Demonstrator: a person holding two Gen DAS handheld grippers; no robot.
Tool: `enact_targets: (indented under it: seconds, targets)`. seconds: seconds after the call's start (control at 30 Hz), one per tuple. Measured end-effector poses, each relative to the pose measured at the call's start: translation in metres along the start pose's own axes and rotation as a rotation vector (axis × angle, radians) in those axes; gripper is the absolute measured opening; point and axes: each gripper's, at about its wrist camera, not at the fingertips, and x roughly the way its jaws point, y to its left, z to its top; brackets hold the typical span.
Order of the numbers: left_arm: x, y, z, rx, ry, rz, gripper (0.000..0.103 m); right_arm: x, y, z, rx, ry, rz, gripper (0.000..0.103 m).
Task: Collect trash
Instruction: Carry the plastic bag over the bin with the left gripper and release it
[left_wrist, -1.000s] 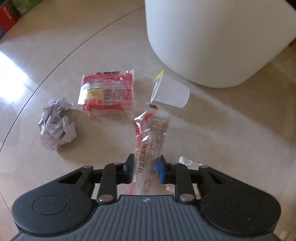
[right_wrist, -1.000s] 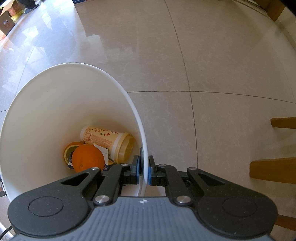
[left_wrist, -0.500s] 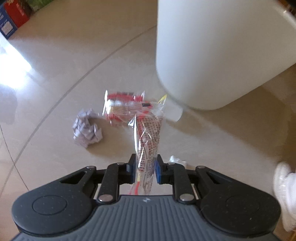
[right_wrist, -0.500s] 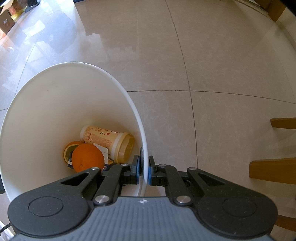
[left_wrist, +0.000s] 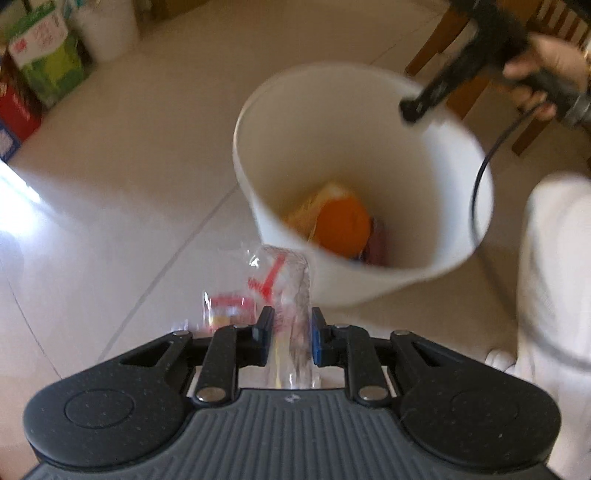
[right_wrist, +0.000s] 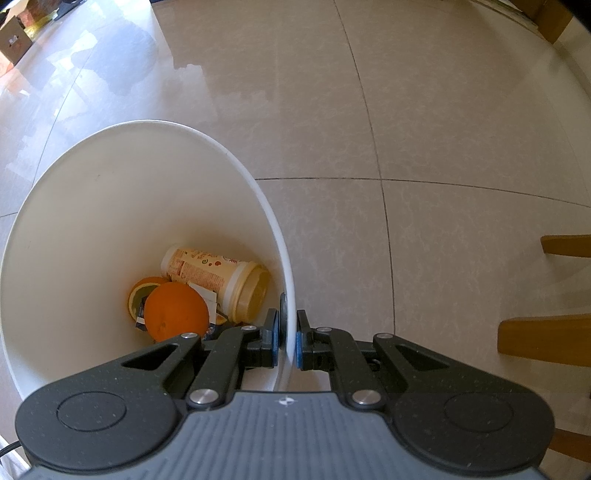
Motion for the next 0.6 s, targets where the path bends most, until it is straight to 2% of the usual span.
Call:
enact_targets:
  seconds: [0.13,0.23,0.43,0.6]
  targets:
    - [-0.016,-0.008,0.029,0.035,-0.035,-0.014,0.018,0.000,0.000,0.001,0.000,-0.003,0.003,0.010]
    - [-0.019,-0.019,0.043,0.088,-0.029,0.004,0.010,0.000,-0.002,0.000,-0.001,-0.006,0.008,0.010]
    - [-0.029,-0.026,0.049,0.106,-0.033,-0.003,0.009,-0.001,-0.004,-0.002,-0.003,-0.012,0.020,0.010]
    - [-0.030,-0.040,0.067,0.128,-0.049,-0.028,0.009,-0.001,-0.007,-0.002,-0.001,-0.013,0.030,0.010]
